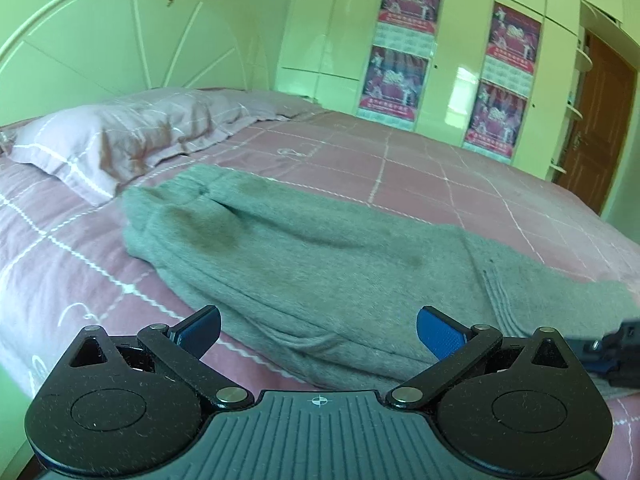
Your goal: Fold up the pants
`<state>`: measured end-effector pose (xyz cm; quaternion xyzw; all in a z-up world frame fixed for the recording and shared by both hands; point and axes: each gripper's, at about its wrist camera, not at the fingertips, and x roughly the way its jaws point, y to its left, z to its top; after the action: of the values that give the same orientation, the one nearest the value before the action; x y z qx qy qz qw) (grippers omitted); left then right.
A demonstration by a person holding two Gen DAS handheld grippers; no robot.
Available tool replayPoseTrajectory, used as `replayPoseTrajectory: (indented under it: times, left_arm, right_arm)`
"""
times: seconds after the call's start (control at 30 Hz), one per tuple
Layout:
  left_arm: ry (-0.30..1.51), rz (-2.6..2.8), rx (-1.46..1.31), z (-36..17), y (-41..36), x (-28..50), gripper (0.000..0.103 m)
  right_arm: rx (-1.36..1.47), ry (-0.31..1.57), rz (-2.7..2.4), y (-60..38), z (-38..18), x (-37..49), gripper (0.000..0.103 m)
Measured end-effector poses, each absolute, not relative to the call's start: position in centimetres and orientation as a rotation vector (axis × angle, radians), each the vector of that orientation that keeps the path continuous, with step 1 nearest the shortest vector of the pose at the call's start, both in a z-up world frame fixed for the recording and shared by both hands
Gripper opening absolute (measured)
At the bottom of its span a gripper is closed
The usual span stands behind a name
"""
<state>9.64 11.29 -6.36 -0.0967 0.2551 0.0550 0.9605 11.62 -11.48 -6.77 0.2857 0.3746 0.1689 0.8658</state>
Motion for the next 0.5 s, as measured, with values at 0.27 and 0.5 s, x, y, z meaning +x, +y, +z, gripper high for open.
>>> replayPoseTrajectory:
  times: [0.27, 0.5]
  left_arm:
    - [0.543, 0.138, -0.229, -6.8, 11.8, 9.9, 0.103]
    - [0.528, 0.128, -0.128, -6.3, 9.1, 10.1, 0.103]
  right_arm:
    - [0.71, 0.558, 0.083, -23.9, -2.7, 14.0, 0.03]
    - [0.643, 0.713, 0.06, -26.3, -5.6, 16.6, 0.01]
